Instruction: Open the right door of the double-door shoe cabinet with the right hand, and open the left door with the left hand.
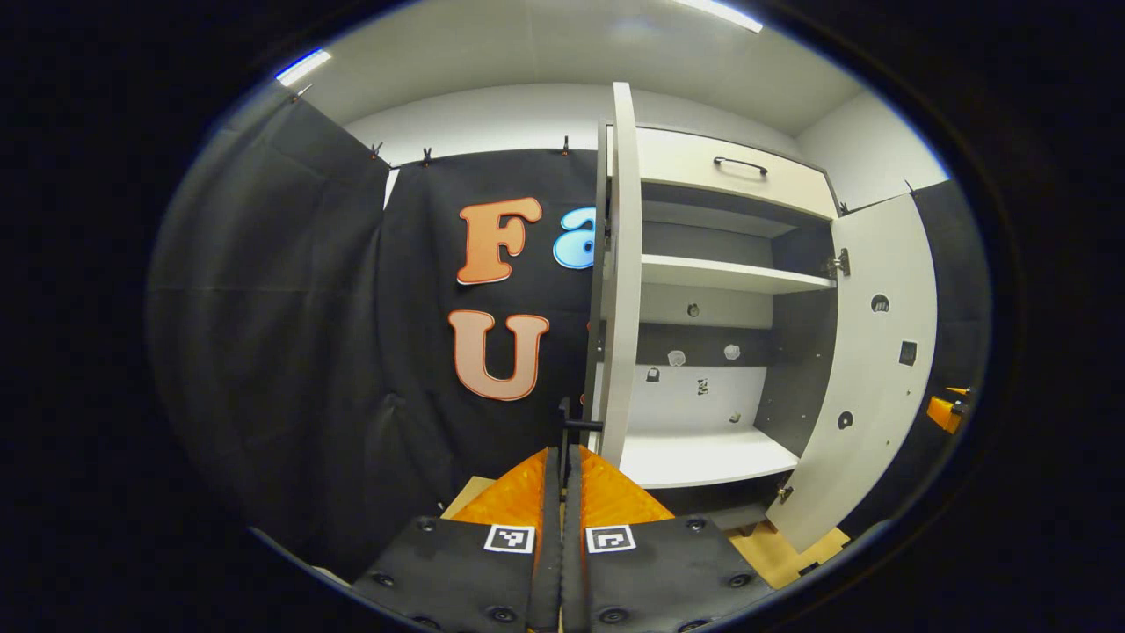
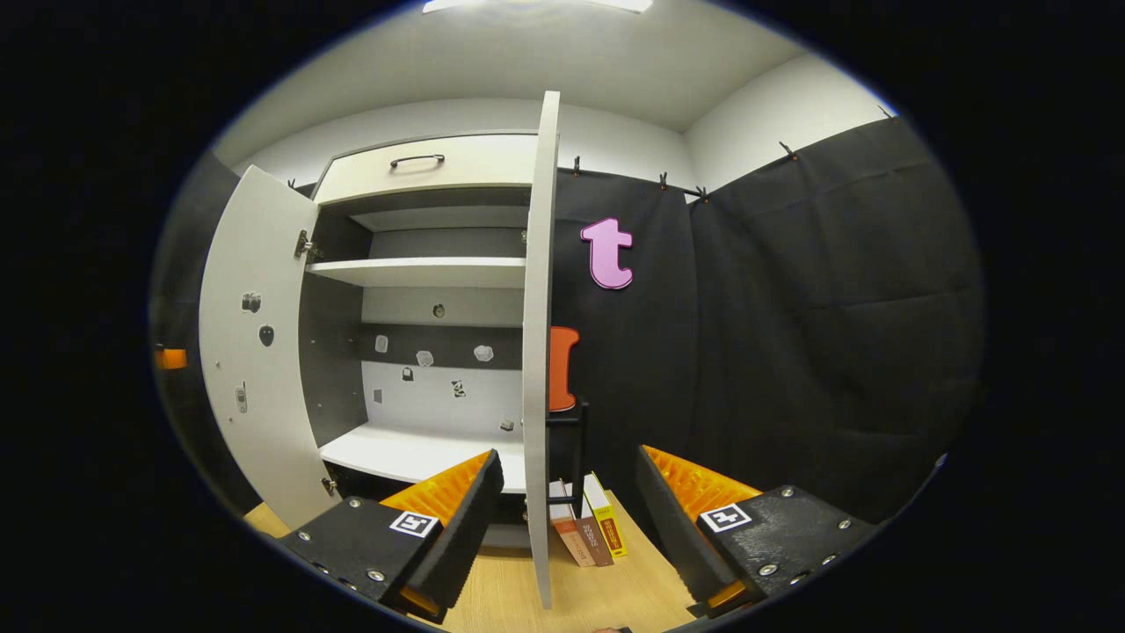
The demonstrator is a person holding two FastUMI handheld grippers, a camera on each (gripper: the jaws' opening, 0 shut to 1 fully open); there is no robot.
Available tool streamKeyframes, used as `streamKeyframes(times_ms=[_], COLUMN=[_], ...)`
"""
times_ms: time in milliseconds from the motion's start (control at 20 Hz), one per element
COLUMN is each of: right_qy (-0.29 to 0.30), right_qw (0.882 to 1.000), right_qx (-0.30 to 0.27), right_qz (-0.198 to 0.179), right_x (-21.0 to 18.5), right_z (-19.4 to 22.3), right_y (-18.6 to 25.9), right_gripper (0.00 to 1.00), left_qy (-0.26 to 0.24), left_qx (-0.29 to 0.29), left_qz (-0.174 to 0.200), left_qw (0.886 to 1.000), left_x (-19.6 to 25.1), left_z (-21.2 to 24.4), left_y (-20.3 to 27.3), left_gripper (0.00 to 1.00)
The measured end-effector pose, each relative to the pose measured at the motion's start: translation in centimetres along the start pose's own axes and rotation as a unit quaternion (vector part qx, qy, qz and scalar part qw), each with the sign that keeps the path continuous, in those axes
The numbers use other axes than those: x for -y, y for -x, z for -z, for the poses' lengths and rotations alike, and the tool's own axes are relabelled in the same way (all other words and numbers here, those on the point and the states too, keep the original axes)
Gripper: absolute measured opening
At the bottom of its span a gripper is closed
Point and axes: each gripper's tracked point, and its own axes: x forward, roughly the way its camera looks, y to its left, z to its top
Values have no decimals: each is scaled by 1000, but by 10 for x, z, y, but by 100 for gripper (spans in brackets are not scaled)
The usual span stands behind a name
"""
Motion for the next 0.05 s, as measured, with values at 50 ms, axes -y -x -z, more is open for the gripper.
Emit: streamKeyframes(times_ms=[50], right_qy=[2], right_qw=[1000], right_qx=[3], right_qz=[0], right_x=[0], right_z=[-6], right_y=[-2], right_gripper=[93], left_qy=[-5], left_qx=[7], left_qz=[-13], left_qw=[1000], left_x=[-8], left_z=[-7], left_y=[4], left_gripper=[11])
